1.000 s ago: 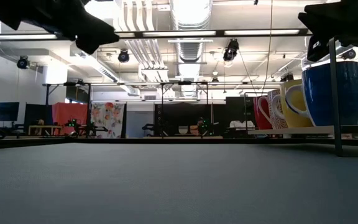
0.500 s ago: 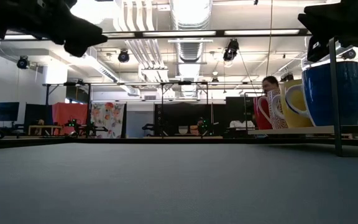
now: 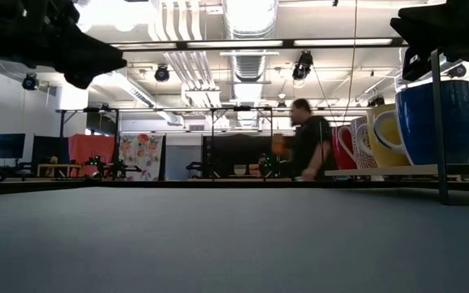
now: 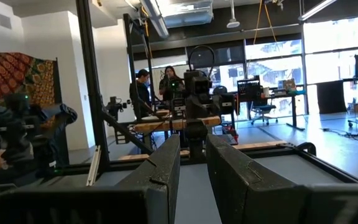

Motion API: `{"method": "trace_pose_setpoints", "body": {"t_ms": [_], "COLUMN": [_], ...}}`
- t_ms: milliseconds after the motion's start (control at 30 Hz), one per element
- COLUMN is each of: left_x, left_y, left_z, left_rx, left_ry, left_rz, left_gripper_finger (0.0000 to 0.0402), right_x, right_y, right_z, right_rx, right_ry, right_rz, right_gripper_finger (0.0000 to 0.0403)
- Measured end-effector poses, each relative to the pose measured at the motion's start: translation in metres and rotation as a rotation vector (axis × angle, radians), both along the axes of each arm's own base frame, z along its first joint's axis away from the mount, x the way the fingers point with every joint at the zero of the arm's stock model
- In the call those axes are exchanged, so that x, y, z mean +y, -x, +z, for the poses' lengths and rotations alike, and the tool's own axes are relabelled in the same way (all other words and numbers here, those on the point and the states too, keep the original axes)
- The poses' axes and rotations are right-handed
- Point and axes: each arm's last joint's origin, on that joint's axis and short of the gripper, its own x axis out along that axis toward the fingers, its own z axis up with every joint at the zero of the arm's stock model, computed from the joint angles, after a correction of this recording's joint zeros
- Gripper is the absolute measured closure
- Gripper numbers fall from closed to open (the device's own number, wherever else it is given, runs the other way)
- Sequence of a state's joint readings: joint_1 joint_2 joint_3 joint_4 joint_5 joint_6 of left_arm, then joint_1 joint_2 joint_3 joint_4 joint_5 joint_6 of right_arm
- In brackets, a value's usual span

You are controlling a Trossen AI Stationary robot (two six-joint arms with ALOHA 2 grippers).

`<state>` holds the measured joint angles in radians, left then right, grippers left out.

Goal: Place coffee mugs
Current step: Return to Home Position

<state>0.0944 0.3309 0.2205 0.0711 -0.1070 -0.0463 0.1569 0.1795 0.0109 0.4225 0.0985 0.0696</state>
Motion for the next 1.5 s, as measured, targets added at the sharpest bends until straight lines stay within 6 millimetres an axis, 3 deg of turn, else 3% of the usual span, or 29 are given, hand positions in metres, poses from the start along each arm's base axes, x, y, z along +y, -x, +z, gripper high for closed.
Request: {"method": "trace_pose_setpoints", "body": {"t_ms": [367,733,1500], "left_x": [0.001,0.003,0.003], "left_y": [0.018,0.021,0.016], "left_z": [-0.009,-0.028,-0.043], "left_rx": [-0.121,-0.276,-0.107], "left_ry": [0.014,-0.019,-0.006], "left_rz": [0.106,0.166,0.173], "left_gripper_finger": [0.0260,0.0261,0.0261], "right_x": [0.000,0.000,0.000], "right_y": [0.000,0.000,0.000], "right_z": [0.000,0.000,0.000], "right_rx": [0.000,0.000,0.004], "right_ry": [0.002,0.002,0.001], "right_rz": [-0.001,-0.001,-0.001], "right_gripper_finger": [0.0335,0.0335,0.0335]}}
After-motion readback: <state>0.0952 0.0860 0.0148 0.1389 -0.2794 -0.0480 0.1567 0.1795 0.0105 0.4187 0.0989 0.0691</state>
